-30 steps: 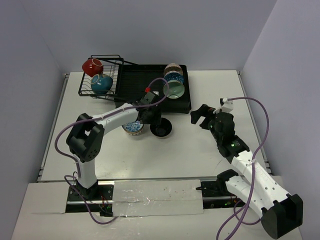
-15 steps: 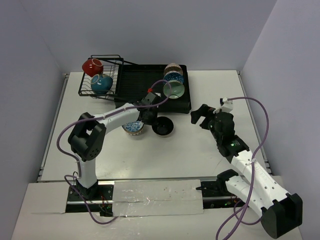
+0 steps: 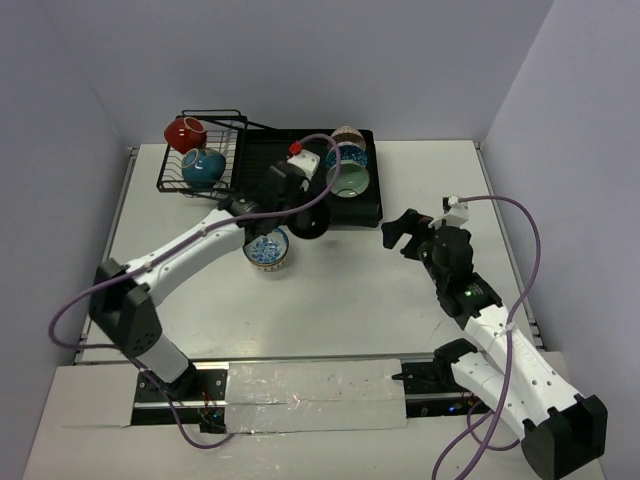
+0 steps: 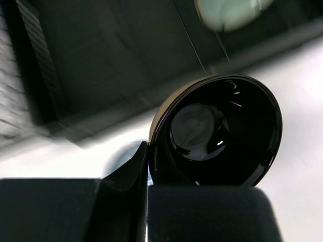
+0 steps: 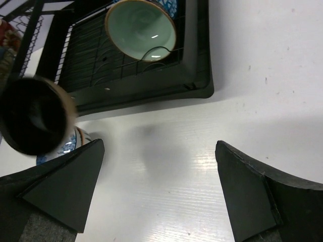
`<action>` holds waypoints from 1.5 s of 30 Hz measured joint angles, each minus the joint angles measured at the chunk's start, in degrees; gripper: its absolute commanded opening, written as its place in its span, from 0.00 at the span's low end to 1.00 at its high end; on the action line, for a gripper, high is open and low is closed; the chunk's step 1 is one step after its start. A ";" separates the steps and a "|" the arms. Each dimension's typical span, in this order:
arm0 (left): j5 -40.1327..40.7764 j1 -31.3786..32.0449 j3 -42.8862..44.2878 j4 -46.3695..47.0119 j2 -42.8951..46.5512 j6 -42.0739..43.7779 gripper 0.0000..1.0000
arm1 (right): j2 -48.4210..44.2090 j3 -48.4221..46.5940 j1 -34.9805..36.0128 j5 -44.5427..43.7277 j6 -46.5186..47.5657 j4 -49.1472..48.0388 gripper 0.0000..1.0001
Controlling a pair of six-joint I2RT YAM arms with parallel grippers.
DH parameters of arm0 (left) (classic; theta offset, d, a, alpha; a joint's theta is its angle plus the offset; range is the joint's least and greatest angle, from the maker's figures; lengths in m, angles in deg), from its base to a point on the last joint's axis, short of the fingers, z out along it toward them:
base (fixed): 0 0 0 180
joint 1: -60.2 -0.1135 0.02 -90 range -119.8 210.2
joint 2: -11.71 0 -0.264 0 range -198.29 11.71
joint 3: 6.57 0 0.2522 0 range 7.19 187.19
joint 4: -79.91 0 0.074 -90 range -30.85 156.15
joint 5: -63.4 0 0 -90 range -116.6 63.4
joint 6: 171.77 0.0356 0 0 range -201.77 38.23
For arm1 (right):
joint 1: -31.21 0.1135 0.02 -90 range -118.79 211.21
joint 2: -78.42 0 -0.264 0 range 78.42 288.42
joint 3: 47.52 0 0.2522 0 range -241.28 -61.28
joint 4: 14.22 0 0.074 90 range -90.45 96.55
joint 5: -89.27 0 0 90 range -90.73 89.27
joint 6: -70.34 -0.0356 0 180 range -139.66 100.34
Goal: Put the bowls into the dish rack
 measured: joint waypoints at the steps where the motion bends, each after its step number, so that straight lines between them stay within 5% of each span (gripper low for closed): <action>1: 1.64 0.02 0.00 2.05 1.95 3.52 0.00 | -0.42 0.11 0.00 0.33 -0.04 -0.11 0.98; 8: 7.69 -1.27 -0.55 28.00 5.73 32.26 0.00 | -2.60 0.50 0.00 1.68 -0.02 -0.37 0.98; 16: 4.37 -5.92 2.69 46.05 -7.82 57.61 0.00 | -3.58 1.70 -0.02 2.45 0.00 -0.70 0.98; 30: -4.46 -12.50 7.19 62.05 -27.21 71.10 0.00 | -2.56 3.21 0.07 3.23 0.48 -1.03 0.98; 45: -16.79 -17.00 7.28 79.93 -35.95 80.91 0.00 | -2.45 5.01 0.46 3.28 0.61 -1.62 0.98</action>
